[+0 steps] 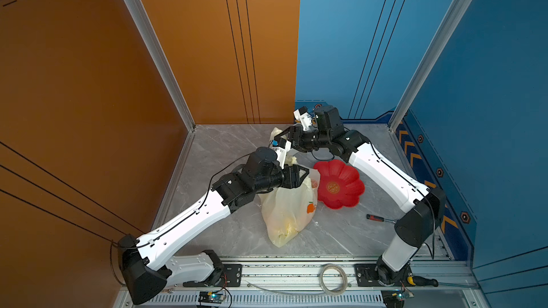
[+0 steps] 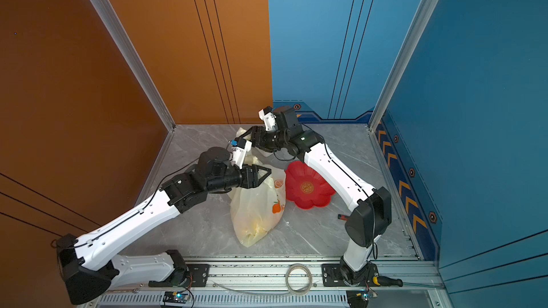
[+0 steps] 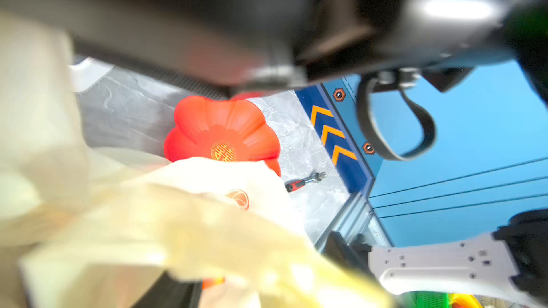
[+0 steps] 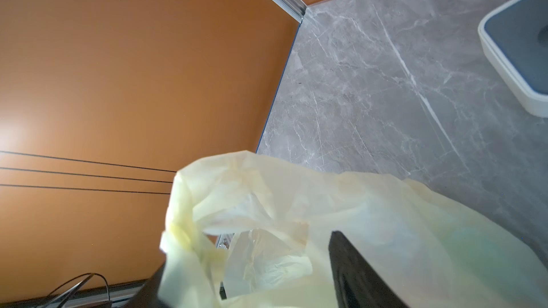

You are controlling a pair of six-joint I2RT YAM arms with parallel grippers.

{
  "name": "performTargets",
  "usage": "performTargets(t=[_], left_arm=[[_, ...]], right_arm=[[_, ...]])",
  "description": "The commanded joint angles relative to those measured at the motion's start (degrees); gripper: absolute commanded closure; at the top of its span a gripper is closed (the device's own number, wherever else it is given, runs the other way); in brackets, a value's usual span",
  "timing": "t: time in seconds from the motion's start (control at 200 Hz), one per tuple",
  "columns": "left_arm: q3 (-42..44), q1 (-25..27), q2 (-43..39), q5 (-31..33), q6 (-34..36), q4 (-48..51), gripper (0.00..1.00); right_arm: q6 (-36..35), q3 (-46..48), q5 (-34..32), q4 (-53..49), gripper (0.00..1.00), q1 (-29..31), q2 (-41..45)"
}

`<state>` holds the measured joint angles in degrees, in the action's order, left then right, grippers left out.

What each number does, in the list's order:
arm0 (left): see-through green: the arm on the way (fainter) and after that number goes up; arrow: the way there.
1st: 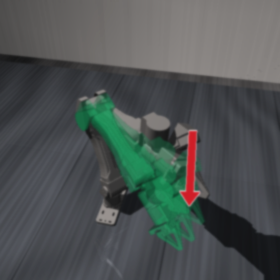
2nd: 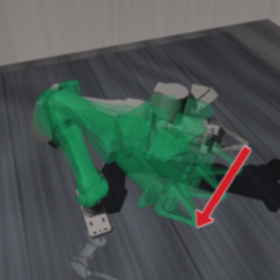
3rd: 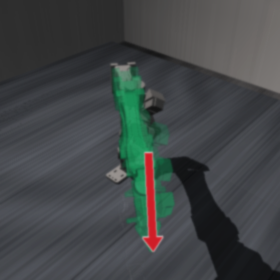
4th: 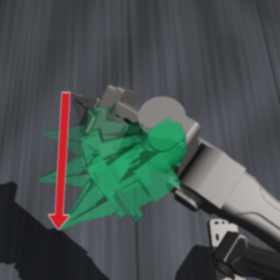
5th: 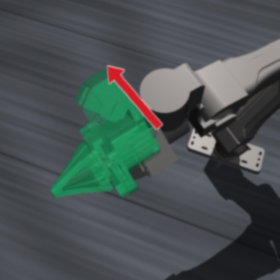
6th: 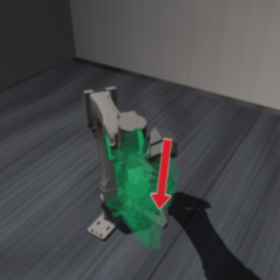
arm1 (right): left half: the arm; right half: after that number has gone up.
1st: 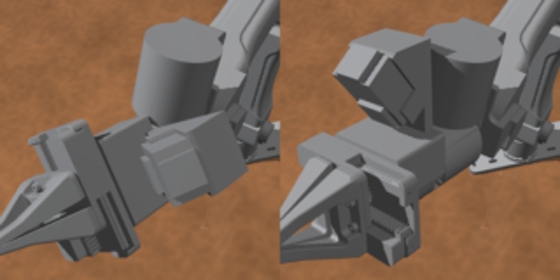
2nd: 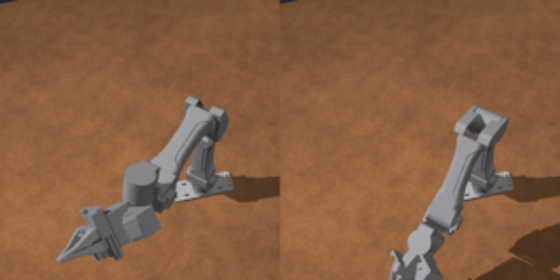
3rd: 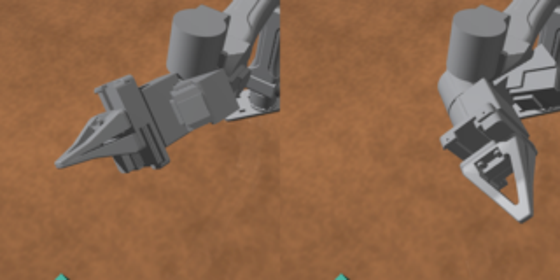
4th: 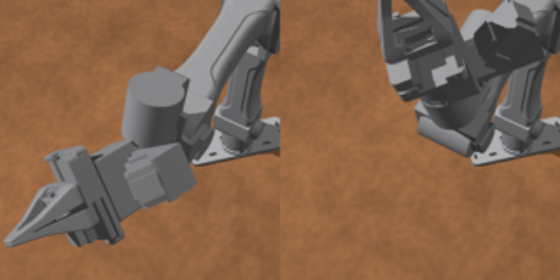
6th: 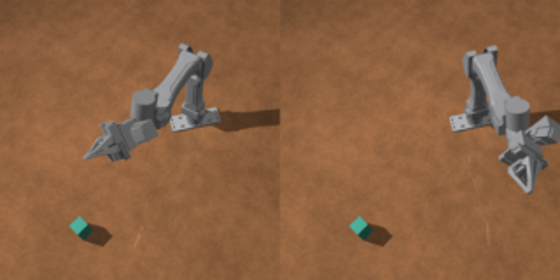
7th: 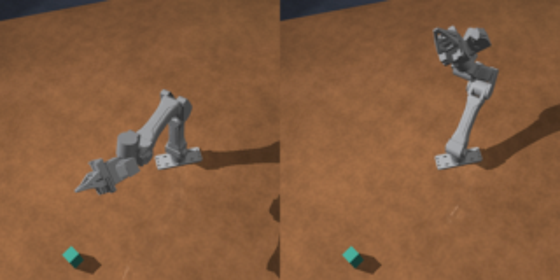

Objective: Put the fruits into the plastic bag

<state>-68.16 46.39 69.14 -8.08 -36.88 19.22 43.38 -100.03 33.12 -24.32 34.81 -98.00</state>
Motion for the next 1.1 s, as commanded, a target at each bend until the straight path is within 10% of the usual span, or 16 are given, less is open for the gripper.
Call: performTargets(t=[0.0,0.175,1.091], left_arm=[[-1.62,-0.38,-2.29,-0.01,0.71,1.73,0.22],[-3.31,-0.42,-4.82,1.38,2.32,4.31,0.02],[-10.94,-7.52,-18.79,3.26,4.02,34.86,0.0]], right_arm=[[-0.54,0.6,-0.73,2.16,0.24,-0.7,3.22],[-1.6,0.19,-1.46,1.05,0.0,-1.9,5.17],[-5.91,0.32,-3.51,-7.29,0.0,-7.23,13.74]])
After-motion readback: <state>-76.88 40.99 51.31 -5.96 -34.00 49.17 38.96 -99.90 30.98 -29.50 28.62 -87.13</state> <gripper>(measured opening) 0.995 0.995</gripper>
